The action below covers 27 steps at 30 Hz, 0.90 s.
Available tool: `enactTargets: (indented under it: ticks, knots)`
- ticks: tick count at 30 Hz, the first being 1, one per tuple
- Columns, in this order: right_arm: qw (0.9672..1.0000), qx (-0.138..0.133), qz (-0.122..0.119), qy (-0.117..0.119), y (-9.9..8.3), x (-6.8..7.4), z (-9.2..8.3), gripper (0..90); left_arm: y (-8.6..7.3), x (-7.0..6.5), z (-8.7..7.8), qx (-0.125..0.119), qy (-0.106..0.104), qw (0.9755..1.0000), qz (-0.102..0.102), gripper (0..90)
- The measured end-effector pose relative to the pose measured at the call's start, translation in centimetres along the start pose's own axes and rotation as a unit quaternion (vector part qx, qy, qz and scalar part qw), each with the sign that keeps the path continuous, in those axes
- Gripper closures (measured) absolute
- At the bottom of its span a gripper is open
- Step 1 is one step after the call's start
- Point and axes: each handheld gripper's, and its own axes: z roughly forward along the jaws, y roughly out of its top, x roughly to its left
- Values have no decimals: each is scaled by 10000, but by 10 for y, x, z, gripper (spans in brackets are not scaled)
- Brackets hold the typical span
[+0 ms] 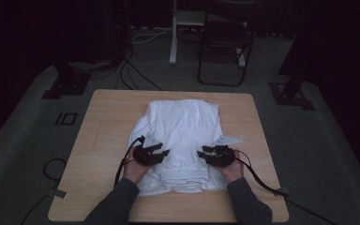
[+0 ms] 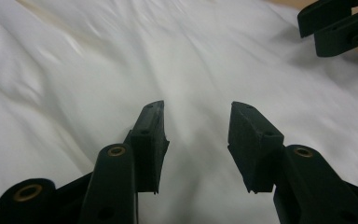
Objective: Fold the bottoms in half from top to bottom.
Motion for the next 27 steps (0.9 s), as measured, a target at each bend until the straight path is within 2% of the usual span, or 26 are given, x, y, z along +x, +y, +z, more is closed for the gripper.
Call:
enactTargets:
  ticks: [2, 4, 7, 8, 9, 10, 11, 13, 14, 17, 22, 23, 24, 27]
  knots:
    - [9997, -82, 112, -210, 11, -10, 8, 549, 5, 9, 12, -34, 57, 9999, -84, 548]
    - [9992, -56, 122, -381, 19, -20, 20, 520, 5, 18, 29, 95, 148, 9997, -141, 548]
    - [9974, 222, 90, -681, 19, -31, 41, 508, -6, 26, 48, 291, 125, 9991, -278, 549]
    - [9963, 350, 75, -777, 16, -35, 48, 509, -11, 27, 51, 288, 90, 9991, -288, 546]
    - [9954, 473, 81, -828, 12, -37, 53, 508, -16, 27, 52, 175, 73, 9993, -308, 543]
    - [9950, 538, 105, -840, 6, -38, 58, 507, -18, 27, 50, 121, 51, 9993, -363, 543]
    - [9956, 380, 93, -853, 2, -38, 57, 509, -20, 27, 48, 124, 23, 9991, -413, 543]
    - [9950, 336, 182, -926, -2, -35, 54, 506, -22, 24, 45, 191, 51, 9993, -330, 543]
    - [9948, 342, 143, -952, -3, -33, 53, 504, -24, 21, 43, 208, 45, 9994, -282, 543]
    - [9941, 361, 109, -1014, -8, -25, 48, 502, -31, 14, 35, 211, 5, 9993, -324, 543]
    - [9943, 386, 22, -996, -20, -6, 36, 494, -45, -6, 18, 234, -8, 9990, -370, 543]
    - [9943, 386, 22, -996, -20, -6, 36, 494, -45, -6, 18, 234, -8, 9990, -370, 543]
    - [9945, 391, -10, -973, -22, -2, 33, 494, -51, -17, 10, 243, 14, 9991, -338, 543]
    - [9947, 419, -157, -926, -33, 13, 22, 491, -60, -31, -1, 251, 43, 9991, -343, 543]
